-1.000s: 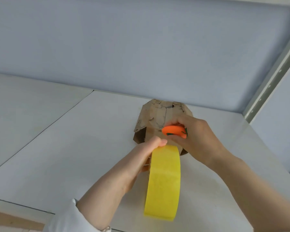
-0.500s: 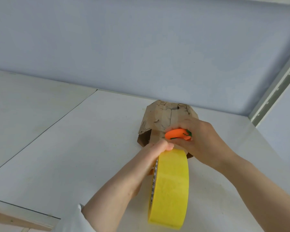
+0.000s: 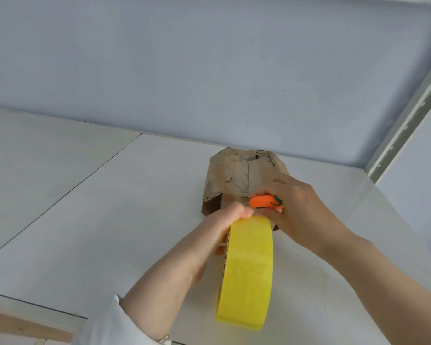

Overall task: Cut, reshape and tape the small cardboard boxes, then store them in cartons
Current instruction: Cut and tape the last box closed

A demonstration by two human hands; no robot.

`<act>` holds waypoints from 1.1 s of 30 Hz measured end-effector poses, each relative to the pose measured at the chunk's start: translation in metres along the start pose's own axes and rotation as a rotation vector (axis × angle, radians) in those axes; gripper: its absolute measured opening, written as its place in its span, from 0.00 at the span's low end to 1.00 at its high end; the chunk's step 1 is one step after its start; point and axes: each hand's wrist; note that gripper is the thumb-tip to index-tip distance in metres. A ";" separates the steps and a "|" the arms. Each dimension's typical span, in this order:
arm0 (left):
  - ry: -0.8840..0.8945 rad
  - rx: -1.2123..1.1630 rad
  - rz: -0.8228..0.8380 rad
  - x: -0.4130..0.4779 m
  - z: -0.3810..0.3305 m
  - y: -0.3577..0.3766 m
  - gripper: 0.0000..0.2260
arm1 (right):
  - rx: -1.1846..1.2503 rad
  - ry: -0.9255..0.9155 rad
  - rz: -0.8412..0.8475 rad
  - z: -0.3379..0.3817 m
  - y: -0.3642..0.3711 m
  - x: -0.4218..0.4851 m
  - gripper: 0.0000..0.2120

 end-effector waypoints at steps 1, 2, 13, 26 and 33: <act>-0.006 -0.077 0.025 -0.004 -0.007 0.002 0.21 | -0.020 -0.010 0.003 0.001 0.003 -0.001 0.09; -0.014 -0.081 0.050 -0.014 -0.015 -0.007 0.21 | -0.036 -0.011 0.009 0.001 0.005 -0.001 0.08; -0.213 -0.043 0.028 -0.025 -0.041 -0.004 0.19 | 0.025 0.046 -0.010 -0.001 -0.013 -0.005 0.10; -0.286 -0.102 -0.007 -0.034 -0.041 -0.003 0.19 | 0.283 0.138 -0.064 -0.003 -0.025 -0.018 0.15; -0.281 -0.077 -0.001 -0.036 -0.043 -0.005 0.20 | 0.221 0.078 -0.050 -0.008 -0.022 -0.021 0.13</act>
Point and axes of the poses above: each hand's wrist, its own x-axis towards the middle knuckle, its own y-axis out of the palm, z = x × y, and after that the axes turned 7 degrees about -z, right-handed
